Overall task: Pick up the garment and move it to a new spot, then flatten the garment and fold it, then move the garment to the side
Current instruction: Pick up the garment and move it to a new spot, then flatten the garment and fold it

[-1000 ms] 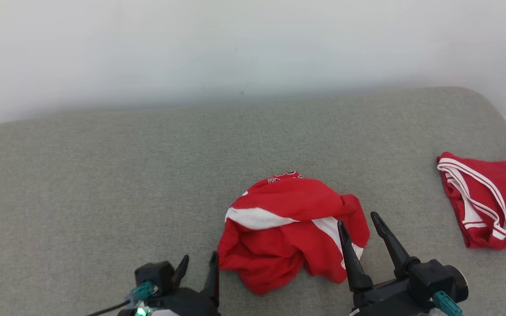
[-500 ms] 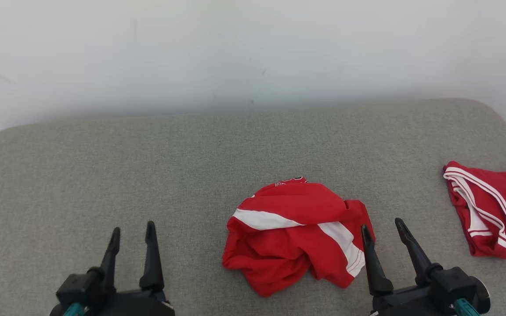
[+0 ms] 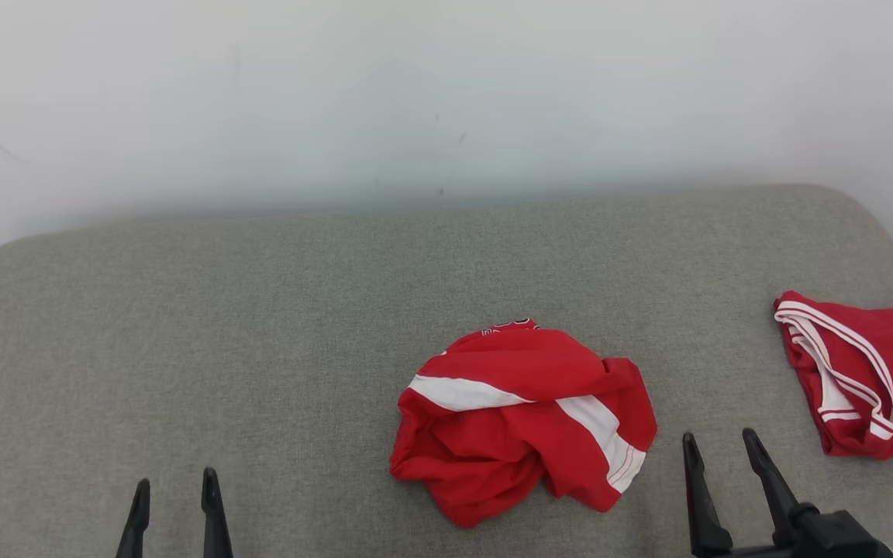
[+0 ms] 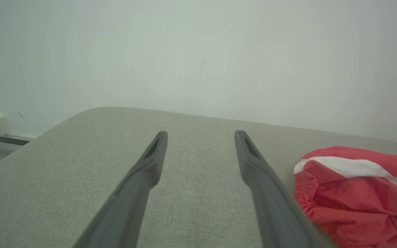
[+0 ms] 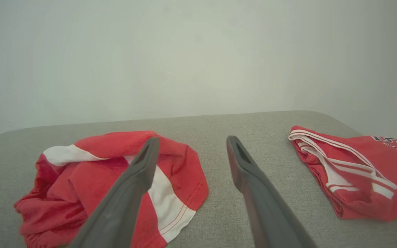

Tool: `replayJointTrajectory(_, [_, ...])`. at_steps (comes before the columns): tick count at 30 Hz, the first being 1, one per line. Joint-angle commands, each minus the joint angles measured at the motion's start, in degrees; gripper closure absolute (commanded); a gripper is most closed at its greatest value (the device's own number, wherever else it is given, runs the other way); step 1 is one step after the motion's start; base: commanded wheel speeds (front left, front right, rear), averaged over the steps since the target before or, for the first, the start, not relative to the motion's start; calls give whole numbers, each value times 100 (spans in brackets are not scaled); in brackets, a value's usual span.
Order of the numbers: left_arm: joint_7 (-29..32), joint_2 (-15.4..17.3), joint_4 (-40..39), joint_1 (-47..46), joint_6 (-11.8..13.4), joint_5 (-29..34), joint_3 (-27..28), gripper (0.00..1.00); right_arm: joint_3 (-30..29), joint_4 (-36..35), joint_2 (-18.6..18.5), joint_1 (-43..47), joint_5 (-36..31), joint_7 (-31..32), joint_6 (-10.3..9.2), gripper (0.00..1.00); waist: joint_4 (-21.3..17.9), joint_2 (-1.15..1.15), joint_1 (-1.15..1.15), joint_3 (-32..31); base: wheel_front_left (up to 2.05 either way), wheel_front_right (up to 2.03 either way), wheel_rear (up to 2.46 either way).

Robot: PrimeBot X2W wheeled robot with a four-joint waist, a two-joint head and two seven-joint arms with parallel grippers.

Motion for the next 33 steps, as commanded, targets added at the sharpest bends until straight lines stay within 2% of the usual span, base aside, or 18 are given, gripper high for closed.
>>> replayJointTrajectory(1, [-15, -37, 54, 91, -70, 64, 66, 0, -49, 40, 21, 86, -27, -35, -13, 0, 4, 0, 1, -7, 0, 0, 0])
replayJointTrajectory(8, [-15, -82, 492, 170, -336, 288, 272, 0, -132, 244, 24, 226, -43, -69, -13, 0, -21, 0, 1, -30, 0, 0, 0])
replayJointTrajectory(15, [-16, -98, 699, 64, -456, 346, 318, 0, -139, 283, 24, 203, -11, -72, -13, 0, -67, 0, 1, -27, 0, 0, 0])
replayJointTrajectory(33, [-16, -101, 582, 19, -388, 285, 208, 0, -23, 258, 24, 80, -24, -73, -13, 0, -99, 0, 1, 18, 0, 0, 0])
